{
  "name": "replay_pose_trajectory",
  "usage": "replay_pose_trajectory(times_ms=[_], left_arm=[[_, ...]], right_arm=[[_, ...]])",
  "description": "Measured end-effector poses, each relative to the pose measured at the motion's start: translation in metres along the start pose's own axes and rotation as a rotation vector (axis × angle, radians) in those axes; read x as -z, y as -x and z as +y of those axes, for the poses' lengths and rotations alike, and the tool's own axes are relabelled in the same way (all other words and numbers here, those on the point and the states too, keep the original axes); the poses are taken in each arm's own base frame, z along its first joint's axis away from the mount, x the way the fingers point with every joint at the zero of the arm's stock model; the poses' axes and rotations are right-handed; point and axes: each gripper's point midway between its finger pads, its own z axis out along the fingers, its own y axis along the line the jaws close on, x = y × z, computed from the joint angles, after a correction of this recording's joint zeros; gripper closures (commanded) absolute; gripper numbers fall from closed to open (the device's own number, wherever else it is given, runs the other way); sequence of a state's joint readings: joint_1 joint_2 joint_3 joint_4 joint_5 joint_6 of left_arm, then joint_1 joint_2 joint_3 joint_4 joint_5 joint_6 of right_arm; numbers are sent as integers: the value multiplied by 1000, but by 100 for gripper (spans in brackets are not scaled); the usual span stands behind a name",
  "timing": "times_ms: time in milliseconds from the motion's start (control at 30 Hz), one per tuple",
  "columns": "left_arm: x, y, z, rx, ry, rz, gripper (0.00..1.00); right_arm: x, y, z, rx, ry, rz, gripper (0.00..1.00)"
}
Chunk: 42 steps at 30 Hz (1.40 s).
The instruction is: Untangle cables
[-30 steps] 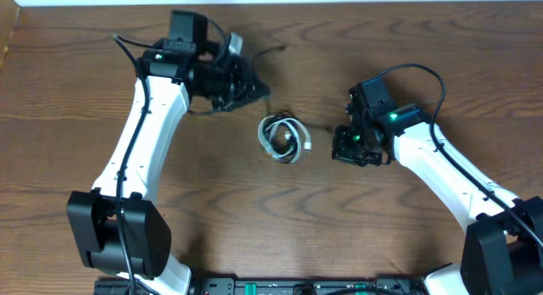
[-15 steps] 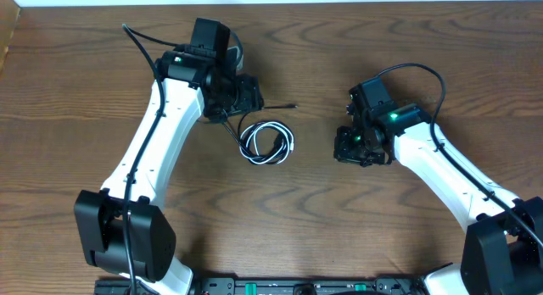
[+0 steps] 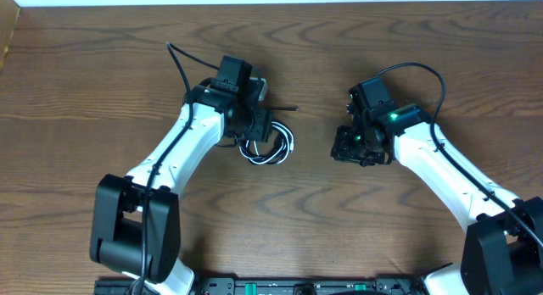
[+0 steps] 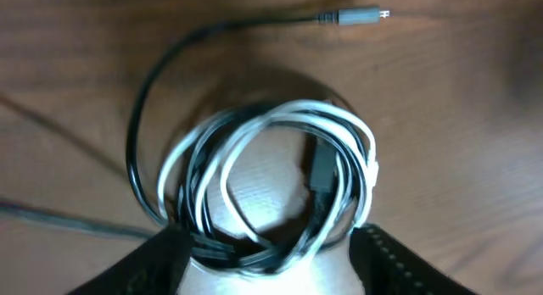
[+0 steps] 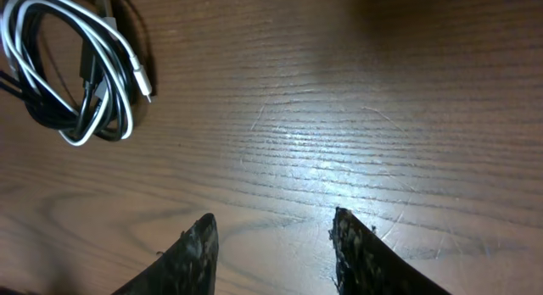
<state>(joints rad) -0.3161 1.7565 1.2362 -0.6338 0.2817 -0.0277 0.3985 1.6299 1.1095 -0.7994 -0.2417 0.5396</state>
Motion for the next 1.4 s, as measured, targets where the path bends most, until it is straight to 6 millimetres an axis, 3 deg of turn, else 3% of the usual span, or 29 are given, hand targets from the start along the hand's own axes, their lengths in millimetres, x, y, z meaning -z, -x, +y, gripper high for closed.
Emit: replay_pose_trajectory(times_ms=[100,333,533,600,633,800,900,1033,1067,1133,1233,1400], left_arm=[[-13,1,6,-32,17,8,44],[-48,-14,20,-37,52,95,60],[-62,-21,29,2,83,129,73],[-63,-22,30,10,87,133,79],[-65,-23,30,17,89,135,92],[-66,-21,35,56,103,137,92],[-63,-21,34,94,105,144,93],[-43,-12,21,189,66,97,93],[-31,-4,14,209,38,59,93],[12,23,-11,246,-67,-77,92],[63,39,-35,287,-165,-192,92],[94,43,-47,375,-228,-247,92]], right_arm=[[0,0,0,0,-1,1,56],[0,-1,1,6,-2,1,53],[0,-1,1,6,-2,1,52],[0,-1,1,7,-2,0,51],[0,-1,1,7,-2,0,51],[0,7,7,26,20,-33,41],[1,19,25,105,105,-79,39],[6,27,51,196,229,-109,39],[8,27,56,212,256,-112,39],[12,29,68,239,319,-122,41],[15,34,77,215,363,-136,43],[23,48,90,133,425,-182,44]])
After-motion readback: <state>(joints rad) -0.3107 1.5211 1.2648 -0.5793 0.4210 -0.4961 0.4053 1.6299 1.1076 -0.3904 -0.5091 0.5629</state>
